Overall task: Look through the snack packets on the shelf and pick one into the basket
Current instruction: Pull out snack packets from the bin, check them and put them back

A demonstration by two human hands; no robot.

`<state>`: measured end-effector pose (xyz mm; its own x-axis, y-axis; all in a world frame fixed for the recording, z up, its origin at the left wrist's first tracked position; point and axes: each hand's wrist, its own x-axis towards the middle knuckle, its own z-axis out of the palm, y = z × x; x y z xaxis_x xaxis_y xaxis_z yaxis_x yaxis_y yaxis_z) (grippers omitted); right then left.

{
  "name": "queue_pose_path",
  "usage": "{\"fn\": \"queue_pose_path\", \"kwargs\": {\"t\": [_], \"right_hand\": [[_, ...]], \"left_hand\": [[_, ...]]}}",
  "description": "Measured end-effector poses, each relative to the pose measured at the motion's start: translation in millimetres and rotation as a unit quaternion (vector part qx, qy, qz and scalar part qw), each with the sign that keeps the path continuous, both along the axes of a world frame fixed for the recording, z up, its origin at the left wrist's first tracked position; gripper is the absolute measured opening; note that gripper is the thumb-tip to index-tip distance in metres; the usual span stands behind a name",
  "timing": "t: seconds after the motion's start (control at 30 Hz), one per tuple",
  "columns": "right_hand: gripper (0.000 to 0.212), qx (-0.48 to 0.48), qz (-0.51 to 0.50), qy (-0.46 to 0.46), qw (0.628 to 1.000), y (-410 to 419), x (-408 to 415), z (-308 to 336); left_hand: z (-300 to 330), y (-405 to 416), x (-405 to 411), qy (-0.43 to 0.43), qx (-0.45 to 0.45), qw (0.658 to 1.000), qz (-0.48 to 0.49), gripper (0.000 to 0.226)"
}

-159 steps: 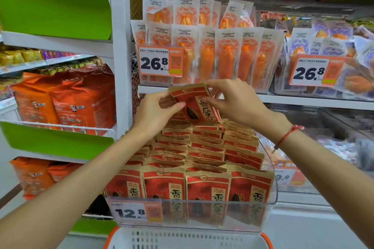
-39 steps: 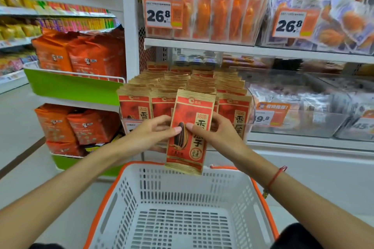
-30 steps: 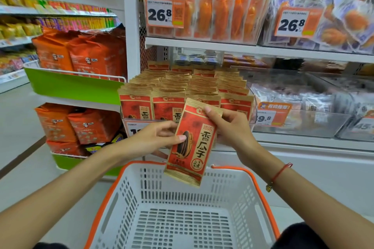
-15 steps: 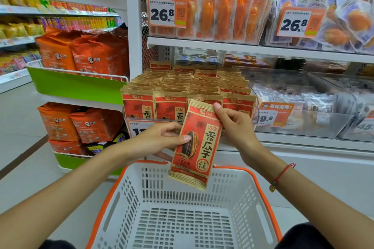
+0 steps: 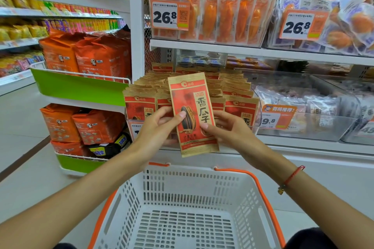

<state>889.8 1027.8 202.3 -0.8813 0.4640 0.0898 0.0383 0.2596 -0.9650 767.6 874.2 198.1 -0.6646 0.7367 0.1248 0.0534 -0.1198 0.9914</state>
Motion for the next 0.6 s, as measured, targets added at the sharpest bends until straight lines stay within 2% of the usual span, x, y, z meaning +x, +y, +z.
{"fn": "queue_pose_path", "kwargs": {"t": [0.1,0.3,0.4,0.47,0.53,0.6], "right_hand": [[0.051,-0.055,0.054,-0.002,0.997,7,5,1],[0.055,-0.075,0.058,0.007,0.995,9,7,1],[0.054,-0.080,0.059,0.018,0.995,6,9,4],[0.049,-0.068,0.054,0.031,0.996,1,10,8],[0.048,-0.050,0.042,0.046,0.997,-4,11,12],[0.054,-0.030,0.038,0.057,0.997,-8,12,13]], "left_hand": [[2,-3,-4,0.003,0.004,1.000,0.007,0.025],[1,-2,-1,0.003,0.007,1.000,0.023,0.024],[1,-1,0,0.056,0.027,0.990,0.129,0.021],[3,-3,1,0.114,0.030,0.971,0.208,0.030],[6,-5,3,0.143,0.027,0.962,0.232,0.030],[7,-4,7,0.129,0.034,0.970,0.206,0.023]]}}
